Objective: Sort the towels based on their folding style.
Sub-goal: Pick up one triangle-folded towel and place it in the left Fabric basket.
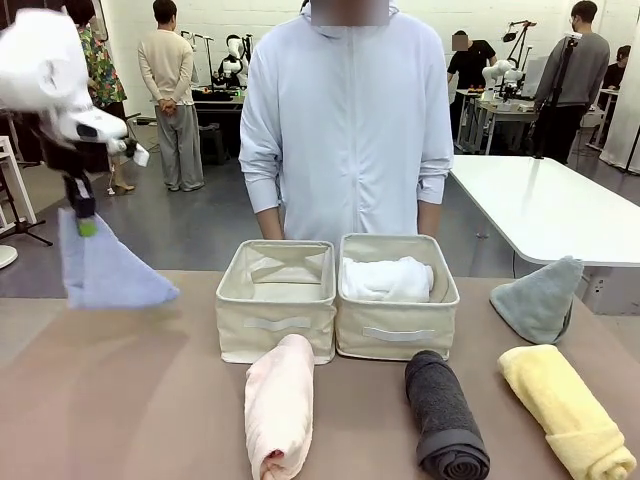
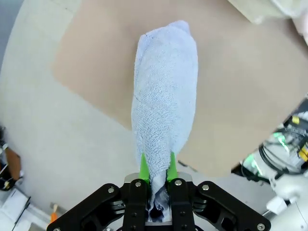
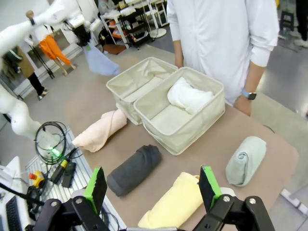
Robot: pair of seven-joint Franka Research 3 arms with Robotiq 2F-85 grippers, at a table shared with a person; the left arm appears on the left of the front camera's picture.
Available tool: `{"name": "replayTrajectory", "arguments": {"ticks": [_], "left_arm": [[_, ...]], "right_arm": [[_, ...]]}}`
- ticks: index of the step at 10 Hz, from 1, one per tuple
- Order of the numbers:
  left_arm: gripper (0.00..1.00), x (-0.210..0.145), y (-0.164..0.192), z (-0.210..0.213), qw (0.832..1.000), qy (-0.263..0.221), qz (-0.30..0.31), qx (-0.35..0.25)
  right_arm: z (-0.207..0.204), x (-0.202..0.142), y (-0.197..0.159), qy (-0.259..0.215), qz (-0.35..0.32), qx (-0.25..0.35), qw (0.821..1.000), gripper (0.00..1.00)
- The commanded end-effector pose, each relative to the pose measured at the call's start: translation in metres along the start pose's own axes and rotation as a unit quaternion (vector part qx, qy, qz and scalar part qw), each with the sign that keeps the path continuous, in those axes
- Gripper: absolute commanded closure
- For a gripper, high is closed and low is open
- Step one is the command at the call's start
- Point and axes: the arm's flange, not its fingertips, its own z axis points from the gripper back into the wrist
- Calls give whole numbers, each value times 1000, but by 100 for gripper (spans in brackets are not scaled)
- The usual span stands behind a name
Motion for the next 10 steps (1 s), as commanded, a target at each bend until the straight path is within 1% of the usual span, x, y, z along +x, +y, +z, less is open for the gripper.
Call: {"name": "replayTrajectory", "arguments": {"ticks": [1,3,4,5,6,8,9,10], "left_arm": [[100,-25,-31,64,999,-10,-8,40],[100,-51,-49,101,996,-52,24,65],[100,-59,-59,109,995,-73,26,71],[100,-61,-65,110,993,-82,31,79],[100,-54,-68,110,993,-92,17,76],[100,-20,-84,135,989,-125,-29,71],[100,-1,-91,146,989,-118,-46,73],[100,-2,-91,145,992,-93,-37,79]], "right_arm": [[0,2,-1,-13,6,9,1000,0],[0,2,-1,-13,6,9,1000,0],[0,2,-1,-13,6,9,1000,0],[0,2,-1,-13,6,9,1000,0],[0,2,-1,-13,6,9,1000,0],[0,2,-1,-13,6,9,1000,0],[0,2,-1,-13,6,9,1000,0],[0,2,-1,-13,6,9,1000,0]]}}
